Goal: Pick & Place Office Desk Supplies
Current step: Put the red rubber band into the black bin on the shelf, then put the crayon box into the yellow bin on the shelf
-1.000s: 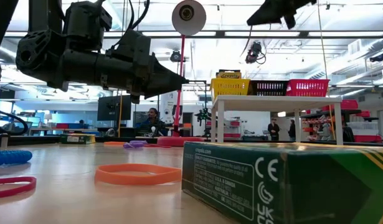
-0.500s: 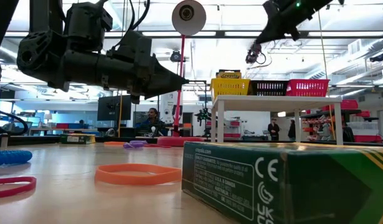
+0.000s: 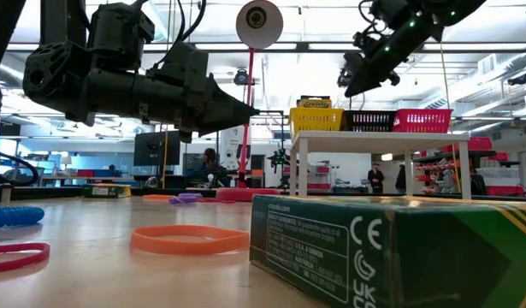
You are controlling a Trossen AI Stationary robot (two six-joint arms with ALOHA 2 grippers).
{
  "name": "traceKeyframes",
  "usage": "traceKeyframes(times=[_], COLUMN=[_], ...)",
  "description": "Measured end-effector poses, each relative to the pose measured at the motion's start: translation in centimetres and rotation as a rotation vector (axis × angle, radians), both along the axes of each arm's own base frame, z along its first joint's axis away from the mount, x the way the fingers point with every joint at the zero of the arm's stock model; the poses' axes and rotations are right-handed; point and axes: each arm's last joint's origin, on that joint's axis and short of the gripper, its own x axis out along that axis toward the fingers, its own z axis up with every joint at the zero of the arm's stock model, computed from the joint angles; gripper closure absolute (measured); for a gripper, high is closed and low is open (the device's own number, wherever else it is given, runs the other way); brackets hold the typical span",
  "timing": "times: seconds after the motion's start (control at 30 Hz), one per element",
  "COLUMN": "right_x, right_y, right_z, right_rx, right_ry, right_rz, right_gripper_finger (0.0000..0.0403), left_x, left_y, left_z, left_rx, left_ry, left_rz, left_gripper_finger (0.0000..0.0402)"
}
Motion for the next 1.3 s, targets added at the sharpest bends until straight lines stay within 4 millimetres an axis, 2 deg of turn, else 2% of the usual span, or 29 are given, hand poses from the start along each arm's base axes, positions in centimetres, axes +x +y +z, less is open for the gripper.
traceKeyframes(times=[0.17, 0.43, 0.57, 0.67, 0.73, 0.87, 0.97, 1.03, 1.1, 1.2, 1.3], right_x=[0.0, -1.2, -1.8, -2.0, -2.0, -2.0, -2.2, -2.4, -2.8, -3.3, -3.9], right_y=[0.0, 0.5, 1.1, 1.4, 1.5, 2.5, 4.8, 6.8, 8.9, 11.9, 14.4], right_z=[-0.5, 0.4, 1.1, 0.9, 0.7, 0.4, 1.6, 2.5, 2.5, 0.6, -2.1], right_rx=[0.036, -0.013, -0.018, 0.019, 0.053, 0.117, 0.098, 0.068, 0.057, 0.062, 0.075], right_ry=[0.020, 0.041, 0.013, 0.024, 0.033, 0.064, 0.021, -0.024, -0.076, -0.137, -0.192], right_rz=[-0.018, -0.131, -0.113, -0.070, -0.032, 0.075, 0.233, 0.334, 0.414, 0.539, 0.608], right_gripper_finger=[0.0346, 0.0215, 0.0186, 0.0200, 0.0228, 0.0317, 0.0387, 0.0390, 0.0390, 0.0398, 0.0397], left_x=[0.0, 0.0, 0.0, 0.0, 0.0, 0.0, 0.3, 0.7, 1.1, 1.8, 2.2], left_y=[0.0, 0.0, 0.0, 0.0, 0.0, 0.0, 0.0, -0.1, -0.2, -0.5, -0.8], left_z=[-0.1, 0.2, 0.2, 0.2, 0.2, 0.2, 0.4, 0.5, 0.7, 1.0, 1.2], left_rx=[0.001, -0.007, -0.033, -0.037, -0.038, -0.094, -0.130, -0.135, -0.136, -0.113, -0.105], left_ry=[0.007, -0.020, -0.032, -0.034, -0.035, -0.055, -0.070, -0.070, -0.065, -0.051, -0.038], left_rz=[0.000, -0.001, -0.009, -0.009, -0.009, -0.009, -0.009, -0.017, -0.041, -0.101, -0.181], left_gripper_finger=[0.0262, 0.0262, 0.0262, 0.0262, 0.0262, 0.0262, 0.0262, 0.0262, 0.0264, 0.0286, 0.0337])
